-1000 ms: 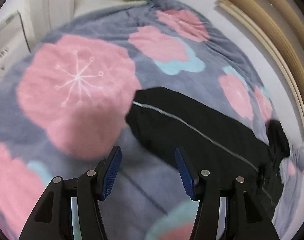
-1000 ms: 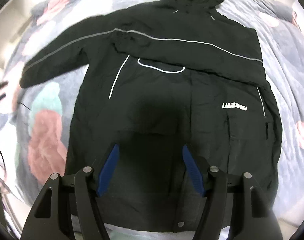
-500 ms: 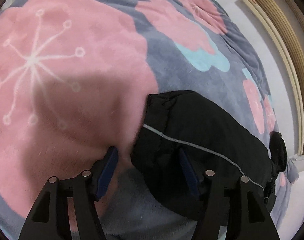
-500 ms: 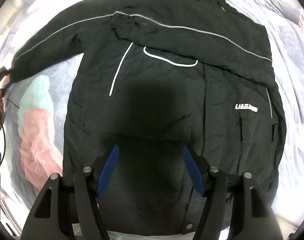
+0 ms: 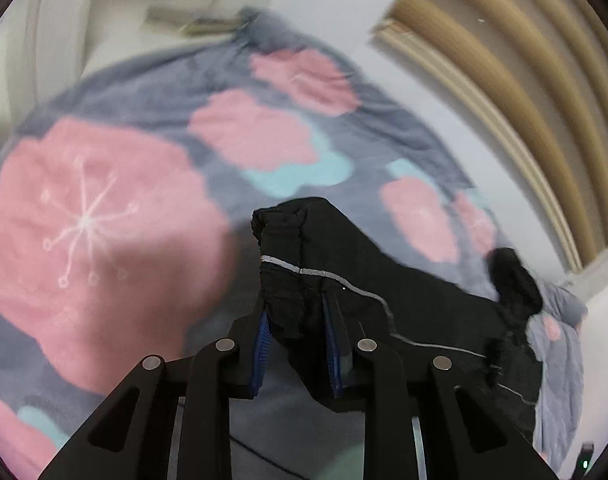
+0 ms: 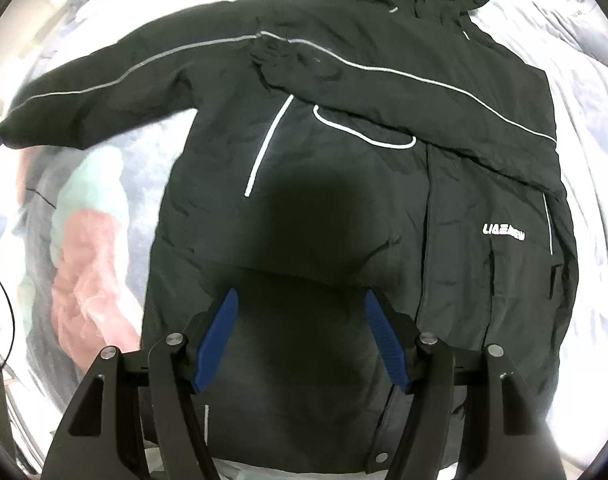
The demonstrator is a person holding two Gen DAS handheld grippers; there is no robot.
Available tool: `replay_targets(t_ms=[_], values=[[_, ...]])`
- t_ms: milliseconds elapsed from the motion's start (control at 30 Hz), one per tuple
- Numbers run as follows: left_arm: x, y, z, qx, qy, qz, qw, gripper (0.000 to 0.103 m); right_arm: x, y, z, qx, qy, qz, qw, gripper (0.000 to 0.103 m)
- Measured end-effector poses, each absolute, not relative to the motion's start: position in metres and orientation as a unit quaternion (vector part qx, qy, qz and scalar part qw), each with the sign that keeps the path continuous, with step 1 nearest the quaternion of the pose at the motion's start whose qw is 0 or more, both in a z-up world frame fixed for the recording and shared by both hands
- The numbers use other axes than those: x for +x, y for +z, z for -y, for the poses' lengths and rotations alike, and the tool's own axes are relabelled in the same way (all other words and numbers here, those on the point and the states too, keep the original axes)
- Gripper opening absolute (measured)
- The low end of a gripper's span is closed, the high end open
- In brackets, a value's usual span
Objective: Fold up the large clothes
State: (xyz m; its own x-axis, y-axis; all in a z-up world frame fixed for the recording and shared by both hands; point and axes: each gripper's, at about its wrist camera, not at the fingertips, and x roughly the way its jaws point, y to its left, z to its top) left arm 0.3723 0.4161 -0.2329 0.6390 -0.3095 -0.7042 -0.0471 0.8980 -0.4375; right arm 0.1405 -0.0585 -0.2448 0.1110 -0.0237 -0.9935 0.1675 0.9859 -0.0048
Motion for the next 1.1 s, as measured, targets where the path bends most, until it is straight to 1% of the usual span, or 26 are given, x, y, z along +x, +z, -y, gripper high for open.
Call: replay_targets(t_ms=[100, 167, 200, 267, 367, 433, 533, 667, 733, 767, 800, 833, 867, 900, 1000, 1100], values=[[0.355, -0.204, -0.390, -0.201, -0.107, -0.399, 0.888, 0.023, 0.139, -0.236, 0.060, 0.054, -0.056, -0.653, 0.754, 0.068], [0.344, -0.180, -0.357, -0.187, -0.140, -0.384, 0.893, 0.022, 0.137, -0.232, 0.063, 0.054, -0.051, -0.647, 0.759, 0.068], [0.338, -0.170, -0.343, -0.181, -0.156, -0.380, 0.894, 0.020, 0.136, -0.229, 0.066, 0.056, -0.048, -0.643, 0.762, 0.068], [0.329, -0.154, -0.311, -0.175, -0.194, -0.373, 0.890, 0.009, 0.134, -0.223, 0.075, 0.060, -0.045, -0.636, 0.768, 0.068], [0.319, -0.141, -0.262, -0.151, -0.230, -0.375, 0.885, 0.009, 0.129, -0.216, 0.093, 0.069, -0.045, -0.626, 0.775, 0.068], [0.316, -0.139, -0.217, -0.120, -0.252, -0.383, 0.880, 0.001, 0.124, -0.213, 0.110, 0.078, -0.049, -0.620, 0.779, 0.068], [0.313, -0.141, -0.173, -0.113, -0.277, -0.395, 0.869, 0.001, 0.117, -0.209, 0.138, 0.092, -0.059, -0.612, 0.783, 0.069], [0.307, -0.137, -0.118, -0.069, -0.287, -0.399, 0.868, 0.001, 0.107, -0.211, 0.177, 0.111, -0.080, -0.608, 0.782, 0.069], [0.308, -0.139, -0.110, -0.055, -0.263, -0.411, 0.871, 0.005, 0.104, -0.212, 0.193, 0.124, -0.083, -0.606, 0.781, 0.069], [0.307, -0.141, -0.111, -0.052, -0.254, -0.419, 0.870, 0.010, 0.103, -0.214, 0.201, 0.130, -0.085, -0.606, 0.780, 0.069], [0.311, -0.147, -0.114, -0.048, -0.238, -0.435, 0.867, 0.032, 0.102, -0.217, 0.207, 0.135, -0.088, -0.607, 0.778, 0.069], [0.315, -0.159, -0.120, -0.042, -0.214, -0.457, 0.862, 0.067, 0.103, -0.221, 0.213, 0.140, -0.090, -0.610, 0.775, 0.069], [0.318, -0.168, -0.126, -0.041, -0.196, -0.470, 0.860, 0.078, 0.102, -0.225, 0.216, 0.143, -0.090, -0.612, 0.772, 0.069], [0.318, -0.180, -0.135, -0.045, -0.177, -0.476, 0.860, 0.080, 0.104, -0.231, 0.220, 0.148, -0.089, -0.618, 0.767, 0.069], [0.322, -0.204, -0.147, -0.048, -0.166, -0.502, 0.847, 0.080, 0.109, -0.249, 0.222, 0.153, -0.083, -0.635, 0.753, 0.069], [0.329, -0.230, -0.140, -0.037, -0.174, -0.529, 0.830, 0.080, 0.117, -0.263, 0.219, 0.152, -0.076, -0.648, 0.742, 0.069]])
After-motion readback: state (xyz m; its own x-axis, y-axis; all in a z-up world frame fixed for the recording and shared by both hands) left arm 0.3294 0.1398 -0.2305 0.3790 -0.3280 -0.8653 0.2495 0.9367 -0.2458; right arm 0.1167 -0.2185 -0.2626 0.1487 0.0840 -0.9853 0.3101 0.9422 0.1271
